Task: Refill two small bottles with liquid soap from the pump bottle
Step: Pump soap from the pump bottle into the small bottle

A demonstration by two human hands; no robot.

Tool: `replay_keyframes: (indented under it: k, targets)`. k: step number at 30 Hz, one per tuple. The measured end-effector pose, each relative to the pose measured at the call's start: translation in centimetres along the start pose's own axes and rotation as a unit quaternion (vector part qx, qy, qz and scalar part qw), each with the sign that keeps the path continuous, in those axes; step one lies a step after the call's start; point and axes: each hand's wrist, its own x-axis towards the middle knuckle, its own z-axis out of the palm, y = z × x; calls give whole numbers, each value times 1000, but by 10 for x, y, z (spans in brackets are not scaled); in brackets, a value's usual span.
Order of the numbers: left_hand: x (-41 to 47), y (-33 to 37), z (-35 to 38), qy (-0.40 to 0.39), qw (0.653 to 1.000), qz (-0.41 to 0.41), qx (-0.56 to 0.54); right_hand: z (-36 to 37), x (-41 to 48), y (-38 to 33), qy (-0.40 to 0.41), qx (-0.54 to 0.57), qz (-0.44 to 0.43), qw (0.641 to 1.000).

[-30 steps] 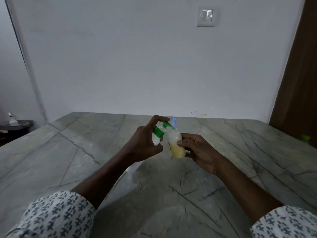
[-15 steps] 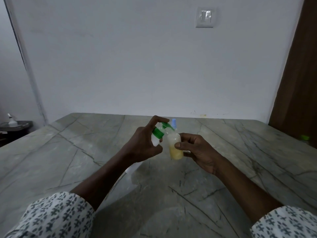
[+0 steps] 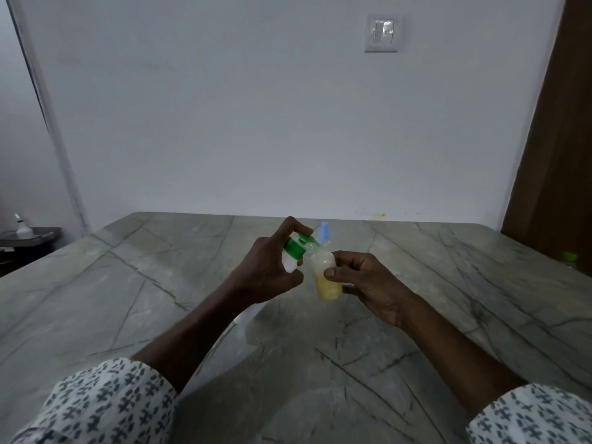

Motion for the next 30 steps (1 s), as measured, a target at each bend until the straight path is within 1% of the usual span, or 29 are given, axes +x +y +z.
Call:
replay_keyframes:
  k: [13, 17, 23, 27, 30]
  targets:
    - [1, 0, 0, -8, 1000, 8, -4, -1, -1, -3, 6, 17, -5, 1000]
    - [1, 0, 0, -8, 1000, 1, 1, -1, -1, -1, -3, -5, -10, 1000]
    - [0, 1, -1, -4, 1000, -2, -6, -3, 0, -1, 8, -38, -25, 999]
    - [-1, -2, -2, 12, 1000, 3, -15, -9, 1, -2, 17, -37, -19, 999]
    - [-2, -3, -2, 10, 1000, 5, -14, -11, 2, -1, 26, -38, -18, 999]
